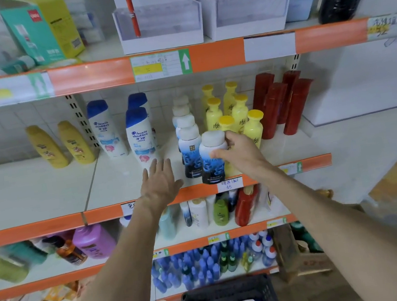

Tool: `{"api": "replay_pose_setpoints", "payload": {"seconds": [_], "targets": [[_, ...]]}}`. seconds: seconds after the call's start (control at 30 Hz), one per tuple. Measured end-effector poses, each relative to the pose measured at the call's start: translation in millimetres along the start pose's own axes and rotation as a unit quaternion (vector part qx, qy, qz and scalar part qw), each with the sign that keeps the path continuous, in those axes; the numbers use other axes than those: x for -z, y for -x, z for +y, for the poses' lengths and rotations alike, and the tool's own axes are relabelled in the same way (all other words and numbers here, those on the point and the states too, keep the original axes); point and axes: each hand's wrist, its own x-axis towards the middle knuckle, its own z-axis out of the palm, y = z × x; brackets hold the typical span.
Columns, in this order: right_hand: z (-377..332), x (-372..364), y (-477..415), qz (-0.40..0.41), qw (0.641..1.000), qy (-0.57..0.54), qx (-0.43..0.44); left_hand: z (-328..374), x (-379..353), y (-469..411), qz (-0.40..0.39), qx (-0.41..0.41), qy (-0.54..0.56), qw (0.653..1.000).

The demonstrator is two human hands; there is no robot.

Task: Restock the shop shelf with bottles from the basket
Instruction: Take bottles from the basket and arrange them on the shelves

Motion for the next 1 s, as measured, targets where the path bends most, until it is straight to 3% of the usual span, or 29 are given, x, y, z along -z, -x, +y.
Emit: {"api": "replay_pose_setpoints", "payload": {"seconds": [0.3,1.0], "targets": [[-3,-18,-14,-0.012,0.998,0.032,0.044,-25,-4,11,-0.034,0.04,-0.015,0.998],[4,-41,-32,-0.001,0.999,0.046,0.022,-37,-19,13,-0.015,0.037,0.068,0.997]]}}
